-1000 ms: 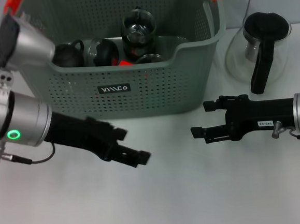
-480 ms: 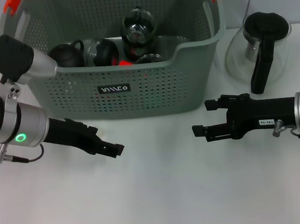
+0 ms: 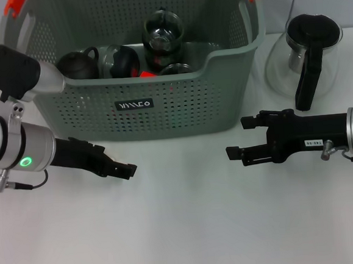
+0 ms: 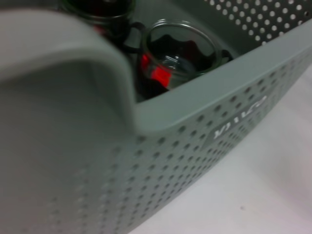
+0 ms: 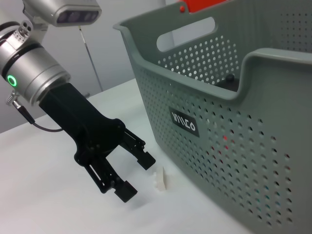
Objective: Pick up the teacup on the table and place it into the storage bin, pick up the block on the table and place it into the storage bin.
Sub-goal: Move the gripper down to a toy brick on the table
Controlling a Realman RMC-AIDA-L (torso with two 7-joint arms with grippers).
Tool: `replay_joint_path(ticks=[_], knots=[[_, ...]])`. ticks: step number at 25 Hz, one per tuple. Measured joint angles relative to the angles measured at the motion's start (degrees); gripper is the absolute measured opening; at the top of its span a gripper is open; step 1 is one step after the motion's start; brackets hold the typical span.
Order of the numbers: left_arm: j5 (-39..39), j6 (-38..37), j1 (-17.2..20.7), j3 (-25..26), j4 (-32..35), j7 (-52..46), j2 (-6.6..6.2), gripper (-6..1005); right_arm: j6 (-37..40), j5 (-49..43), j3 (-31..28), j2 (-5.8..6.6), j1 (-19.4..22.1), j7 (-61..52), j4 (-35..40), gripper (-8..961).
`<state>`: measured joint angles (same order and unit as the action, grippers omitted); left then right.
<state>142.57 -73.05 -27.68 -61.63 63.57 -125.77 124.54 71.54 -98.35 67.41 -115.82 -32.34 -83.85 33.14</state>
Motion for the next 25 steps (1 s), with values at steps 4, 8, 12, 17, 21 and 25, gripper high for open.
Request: replay_joint_path(ticks=[4, 8, 12, 17, 21, 25], knots=[[0.10, 1.72, -0.07, -0.48, -1.10, -0.22, 0.00, 912, 0.01, 0.00, 0.00, 0.03, 0.00, 0.00, 0.00, 944], [0.63, 3.06, -0.13, -1.04, -1.29, -0.80, 0.02, 906, 0.01, 0.00, 0.00, 0.06, 0.00, 0.00, 0.00, 944], [0.93, 3.78, -0.09, -1.22, -1.33, -0.97, 0.09, 900, 0.01, -0.34, 0.00, 0.07, 0.00, 0.00, 0.06, 944], [1.34, 4.35, -0.06, -1.28, -1.42, -1.44, 0.09, 893, 0.01, -0.40, 0.00, 0.07, 0.00, 0.00, 0.09, 944], [1.39, 5.36, -0.21, -1.41, -2.22, -1.52, 0.08, 887, 0.01, -0.43, 0.00, 0.07, 0.00, 0.00, 0.09, 944], [1.54, 6.29, -0.71, -1.49, -3.32, -1.57, -0.05, 881, 0.01, -0.44, -0.07, 0.07, -0.07, 0.00, 0.09, 945]])
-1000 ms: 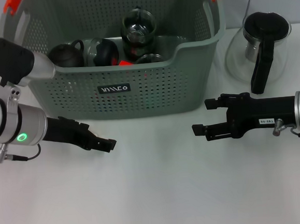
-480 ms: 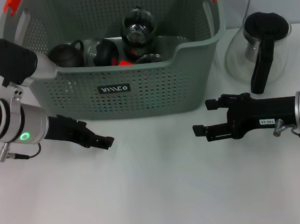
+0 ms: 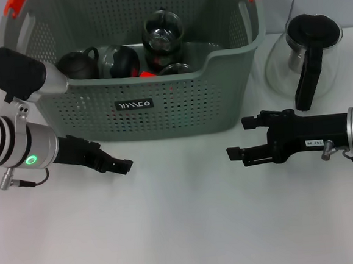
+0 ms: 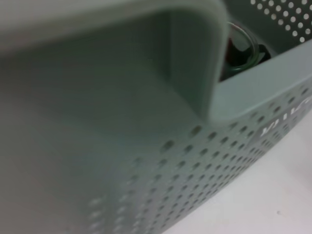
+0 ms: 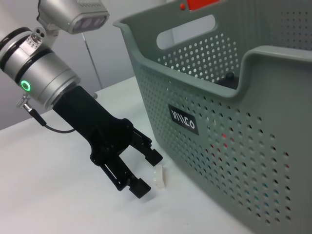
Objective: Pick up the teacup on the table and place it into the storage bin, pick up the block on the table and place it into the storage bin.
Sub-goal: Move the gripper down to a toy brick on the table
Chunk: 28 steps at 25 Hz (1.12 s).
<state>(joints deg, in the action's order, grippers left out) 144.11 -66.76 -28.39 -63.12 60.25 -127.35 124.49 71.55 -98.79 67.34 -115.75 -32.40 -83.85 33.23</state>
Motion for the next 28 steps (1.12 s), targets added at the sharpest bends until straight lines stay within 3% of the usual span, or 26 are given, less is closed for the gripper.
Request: replay_joint_path(ticks=[22, 28], knots=[[2.84, 3.29, -0.56, -2.98, -0.38, -3.27, 0.14, 850, -0.78, 0.01, -0.01, -0.09, -0.76, 0.00, -0.01, 945], [2.84, 3.93, -0.91, -2.98, -1.12, -3.68, 0.10, 688, -0.82, 0.00, -0.02, -0.09, -0.83, 0.00, -0.01, 945]])
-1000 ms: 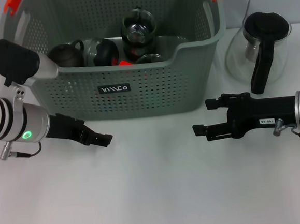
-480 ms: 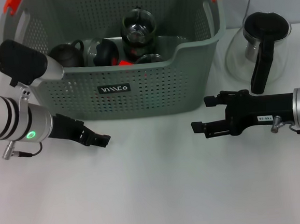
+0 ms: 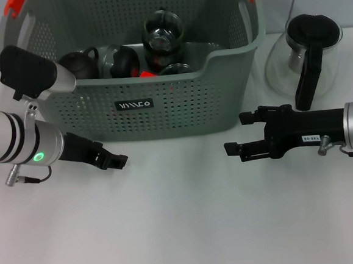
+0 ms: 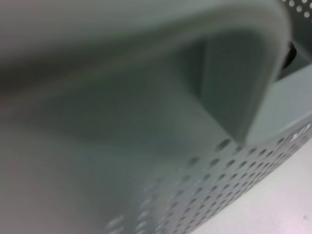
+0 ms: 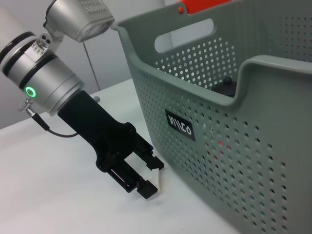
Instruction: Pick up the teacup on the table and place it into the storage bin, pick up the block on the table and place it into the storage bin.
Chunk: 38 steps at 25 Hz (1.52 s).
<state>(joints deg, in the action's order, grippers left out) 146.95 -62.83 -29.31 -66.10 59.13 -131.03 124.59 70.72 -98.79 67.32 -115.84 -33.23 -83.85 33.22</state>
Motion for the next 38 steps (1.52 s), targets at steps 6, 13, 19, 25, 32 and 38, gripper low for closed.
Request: replay_joint_path(ticks=[6, 13, 19, 25, 32, 38], knots=[[0.00, 0.08, 0.00, 0.01, 0.00, -0.18, -0.05, 680, -0.15, 0.00, 0.00, 0.00, 0.01, 0.00, 0.00, 944], [0.12, 0.04, 0.03, 0.01, 0.02, -0.80, -0.05, 671, -0.20, 0.00, 0.01, 0.00, 0.01, 0.00, 0.00, 944], [0.31, -0.73, 0.04, 0.01, 0.03, -1.28, -0.10, 663, -0.20, 0.00, 0.00, -0.01, 0.01, 0.00, 0.00, 944], [1.32, -2.15, -0.10, 0.20, 0.54, -2.45, -0.14, 439, -0.16, 0.00, 0.00, -0.09, 0.01, -0.07, 0.00, 945], [1.52, -4.43, -0.01, 0.46, 2.06, -3.38, -0.22, 432, -0.14, 0.00, 0.01, -0.09, 0.07, -0.08, 0.00, 945], [-2.75, -18.23, -0.34, 1.66, 6.93, -3.85, -0.32, 459, 0.20, 0.00, 0.00, 0.08, 0.27, -0.09, 0.00, 944]])
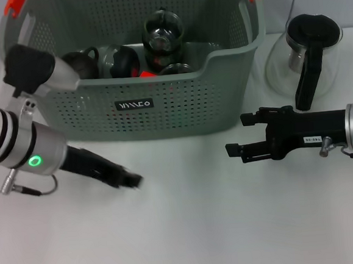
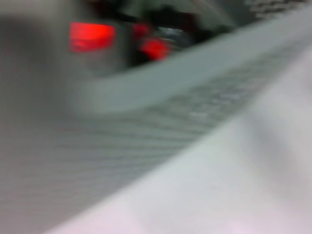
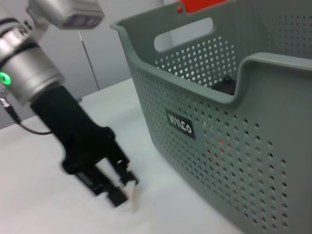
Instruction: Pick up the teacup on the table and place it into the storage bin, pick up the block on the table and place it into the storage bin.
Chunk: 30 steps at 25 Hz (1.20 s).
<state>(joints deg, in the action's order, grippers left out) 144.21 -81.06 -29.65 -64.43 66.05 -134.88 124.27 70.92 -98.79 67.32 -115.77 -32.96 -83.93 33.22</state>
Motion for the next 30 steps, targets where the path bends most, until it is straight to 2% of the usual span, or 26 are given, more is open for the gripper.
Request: replay_joint_path(ticks=[4, 7, 10, 12, 15, 16, 19, 22, 26, 30], knots=[[-8.48, -12.06, -0.62, 0.89, 3.50, 1.65, -0.17, 477, 0.17, 0.00, 0.00, 0.29, 0.23, 0.00, 0.00, 944], [-18.58, -21.18, -3.02, 6.48, 4.38, 3.89, -0.50, 490, 0.14, 0.00, 0.00, 0.45, 0.30, 0.00, 0.00, 944], [-26.44, -25.30, -6.44, 13.28, 4.41, 5.02, -1.78, 504, 0.17, -0.01, 0.00, 0.65, 0.40, 0.00, 0.00, 944], [-30.41, -24.93, -8.90, 17.31, 4.41, 6.26, -3.35, 513, 0.29, -0.06, 0.00, 0.70, 0.42, 0.02, 0.00, 944], [-32.19, -19.34, -12.06, 19.79, 3.79, 7.72, -5.66, 526, 0.83, -0.17, 0.00, 0.77, 0.45, 0.02, 0.00, 944], [-31.92, -15.14, -13.21, 19.96, 3.17, 7.88, -6.51, 531, 0.95, -0.17, 0.00, 0.78, 0.46, 0.02, 0.00, 944], [-31.26, -5.61, -15.08, 19.60, 0.44, 9.20, -7.83, 544, 1.22, -0.18, 0.00, 0.81, 0.54, 0.00, 0.00, 945], [-30.82, 2.73, -16.05, 18.92, -2.38, 10.71, -7.98, 558, 1.24, -0.18, 0.00, 0.81, 0.59, 0.00, 0.00, 945], [-28.93, 12.25, -17.20, 15.33, -5.03, 10.79, -7.96, 576, 1.40, -0.18, 0.00, 0.80, 0.61, 0.00, 0.00, 945], [-27.66, 17.32, -17.44, 13.52, -5.33, 10.72, -7.41, 594, 1.60, -0.18, 0.00, 0.80, 0.62, 0.00, 0.00, 945]])
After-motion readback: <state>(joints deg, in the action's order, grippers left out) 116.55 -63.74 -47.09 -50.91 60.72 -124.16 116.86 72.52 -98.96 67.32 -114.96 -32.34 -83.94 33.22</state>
